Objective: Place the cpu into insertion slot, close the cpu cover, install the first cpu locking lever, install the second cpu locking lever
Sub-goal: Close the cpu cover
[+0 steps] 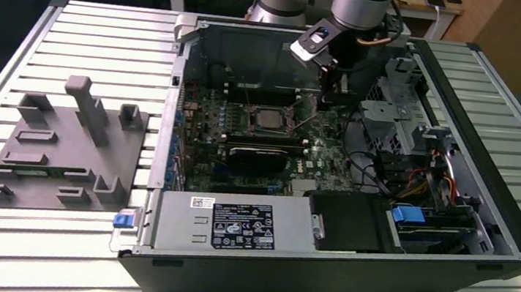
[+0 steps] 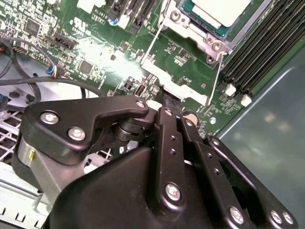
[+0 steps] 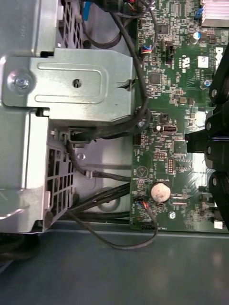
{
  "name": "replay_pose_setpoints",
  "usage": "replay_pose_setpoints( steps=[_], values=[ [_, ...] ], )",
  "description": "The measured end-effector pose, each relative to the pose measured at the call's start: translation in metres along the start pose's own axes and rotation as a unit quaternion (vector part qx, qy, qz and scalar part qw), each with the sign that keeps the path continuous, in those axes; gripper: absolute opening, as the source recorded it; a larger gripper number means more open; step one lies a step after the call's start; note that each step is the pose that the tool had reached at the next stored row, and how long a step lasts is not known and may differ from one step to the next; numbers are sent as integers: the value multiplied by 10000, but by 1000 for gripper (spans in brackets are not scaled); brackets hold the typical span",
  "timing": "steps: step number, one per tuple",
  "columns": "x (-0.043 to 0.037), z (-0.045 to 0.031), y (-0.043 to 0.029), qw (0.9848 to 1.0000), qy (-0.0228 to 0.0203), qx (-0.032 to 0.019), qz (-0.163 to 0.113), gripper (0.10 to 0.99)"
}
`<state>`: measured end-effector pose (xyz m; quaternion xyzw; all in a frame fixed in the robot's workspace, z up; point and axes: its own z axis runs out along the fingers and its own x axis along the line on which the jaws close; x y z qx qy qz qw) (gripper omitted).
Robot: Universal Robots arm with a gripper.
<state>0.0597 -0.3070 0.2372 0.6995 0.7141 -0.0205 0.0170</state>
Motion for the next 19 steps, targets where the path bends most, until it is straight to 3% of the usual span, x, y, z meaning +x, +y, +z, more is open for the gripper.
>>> replay_pose_setpoints(
  steps=[19],
  values=[
    [3,0,-95,10000,0,0,0,106]
  ],
)
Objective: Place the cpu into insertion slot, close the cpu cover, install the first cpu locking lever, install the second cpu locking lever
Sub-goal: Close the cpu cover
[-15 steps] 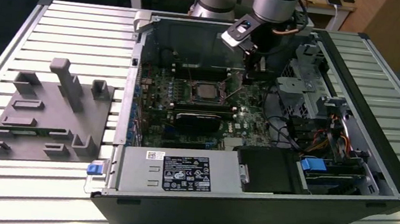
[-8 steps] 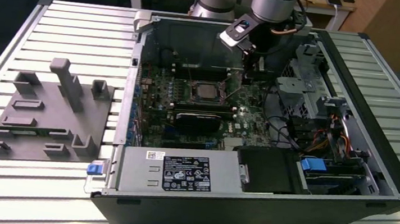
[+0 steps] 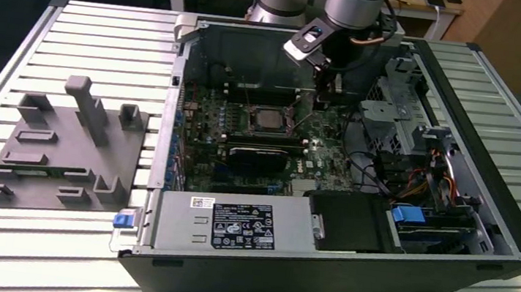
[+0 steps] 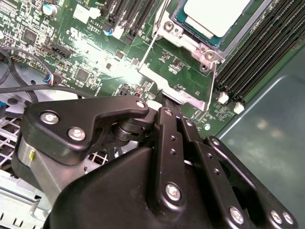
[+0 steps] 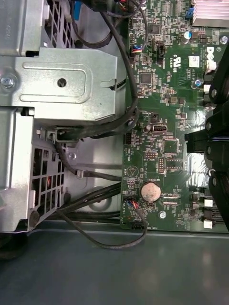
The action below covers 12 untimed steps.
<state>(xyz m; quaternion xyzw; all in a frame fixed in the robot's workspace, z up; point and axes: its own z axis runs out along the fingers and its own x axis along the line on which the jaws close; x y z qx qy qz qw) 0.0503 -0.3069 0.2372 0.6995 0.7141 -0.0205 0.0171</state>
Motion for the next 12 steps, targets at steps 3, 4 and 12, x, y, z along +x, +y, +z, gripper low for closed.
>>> replay_pose_setpoints(
  steps=[3,4,12],
  values=[
    [0,0,-22,10000,0,0,0,106],
    [1,1,-30,10000,0,0,0,106],
    [2,3,-90,10000,0,0,0,106]
  ],
)
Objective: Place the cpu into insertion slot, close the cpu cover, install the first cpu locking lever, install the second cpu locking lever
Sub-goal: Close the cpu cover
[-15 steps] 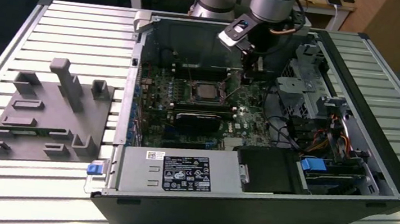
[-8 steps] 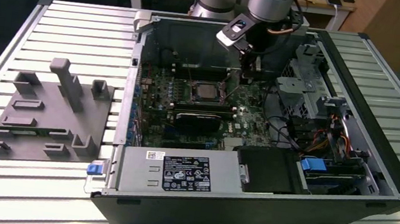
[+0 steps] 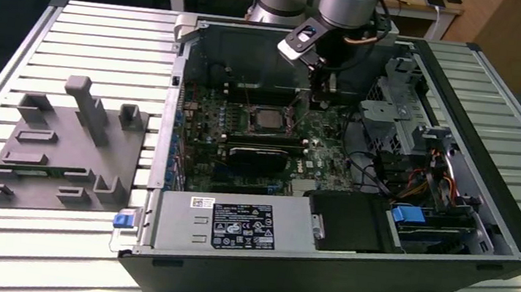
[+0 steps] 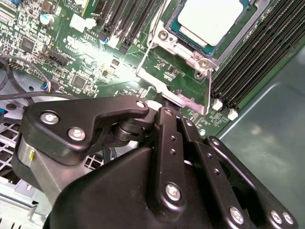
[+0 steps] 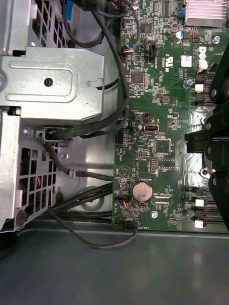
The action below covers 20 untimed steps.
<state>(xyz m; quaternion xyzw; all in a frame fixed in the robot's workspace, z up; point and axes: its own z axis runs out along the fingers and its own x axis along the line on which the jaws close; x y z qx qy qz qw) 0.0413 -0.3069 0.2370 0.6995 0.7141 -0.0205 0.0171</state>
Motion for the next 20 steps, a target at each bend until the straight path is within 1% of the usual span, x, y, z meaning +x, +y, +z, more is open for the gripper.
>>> replay_pose_setpoints(
  steps=[20],
  values=[
    [4,14,-144,10000,0,0,0,106]
  ],
)
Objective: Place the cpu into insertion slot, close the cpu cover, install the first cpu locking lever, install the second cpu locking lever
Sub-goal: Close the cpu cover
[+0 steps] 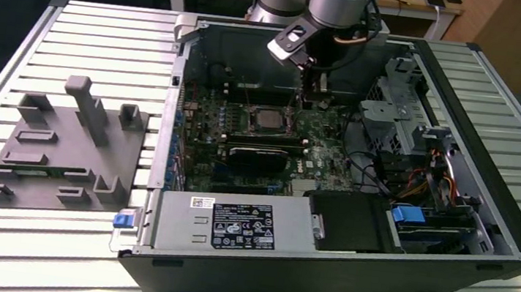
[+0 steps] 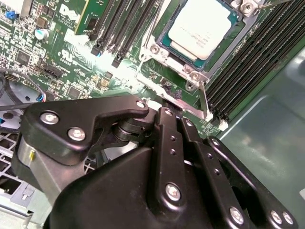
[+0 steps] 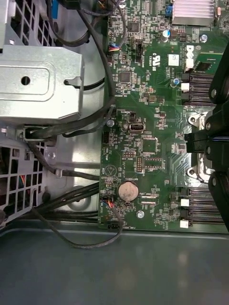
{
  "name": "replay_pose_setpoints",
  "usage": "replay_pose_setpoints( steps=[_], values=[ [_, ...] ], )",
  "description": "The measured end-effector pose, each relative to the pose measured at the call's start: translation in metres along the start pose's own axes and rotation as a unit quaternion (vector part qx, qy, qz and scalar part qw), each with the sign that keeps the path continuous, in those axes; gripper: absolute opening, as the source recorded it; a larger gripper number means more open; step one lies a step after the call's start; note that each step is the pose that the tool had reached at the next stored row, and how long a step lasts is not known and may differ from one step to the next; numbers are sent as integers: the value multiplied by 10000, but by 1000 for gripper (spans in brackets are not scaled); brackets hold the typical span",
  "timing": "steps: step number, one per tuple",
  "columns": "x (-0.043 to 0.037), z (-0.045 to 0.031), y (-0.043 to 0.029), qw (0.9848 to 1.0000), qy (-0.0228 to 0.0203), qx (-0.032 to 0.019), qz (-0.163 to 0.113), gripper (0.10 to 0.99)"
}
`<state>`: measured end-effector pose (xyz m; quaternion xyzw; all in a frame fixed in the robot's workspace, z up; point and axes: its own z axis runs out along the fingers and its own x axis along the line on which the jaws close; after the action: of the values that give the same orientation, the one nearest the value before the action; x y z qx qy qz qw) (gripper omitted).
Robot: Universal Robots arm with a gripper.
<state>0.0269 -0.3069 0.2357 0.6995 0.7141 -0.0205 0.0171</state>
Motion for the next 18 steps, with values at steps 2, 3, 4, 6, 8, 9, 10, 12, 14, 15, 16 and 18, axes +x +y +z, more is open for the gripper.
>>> replay_pose_setpoints(
  steps=[2,3,4,6,8,9,10,12,14,15,16,18],
  values=[
    [1,4,-13,10000,0,0,0,106],
    [1,8,-21,10000,1,0,0,106],
    [1,11,-28,10000,0,0,0,106],
    [2,16,-44,10000,0,0,0,106],
    [2,20,-58,10000,0,0,0,106],
    [3,23,-66,10000,0,0,-1,106],
    [3,25,-73,10000,0,0,-1,106],
    [4,30,-88,10000,0,0,0,106],
    [5,34,-104,10000,0,0,0,106],
    [6,37,-112,10000,1,0,0,106],
    [6,40,-121,10000,1,0,0,106],
    [7,45,-137,10000,1,0,0,106]
  ],
)
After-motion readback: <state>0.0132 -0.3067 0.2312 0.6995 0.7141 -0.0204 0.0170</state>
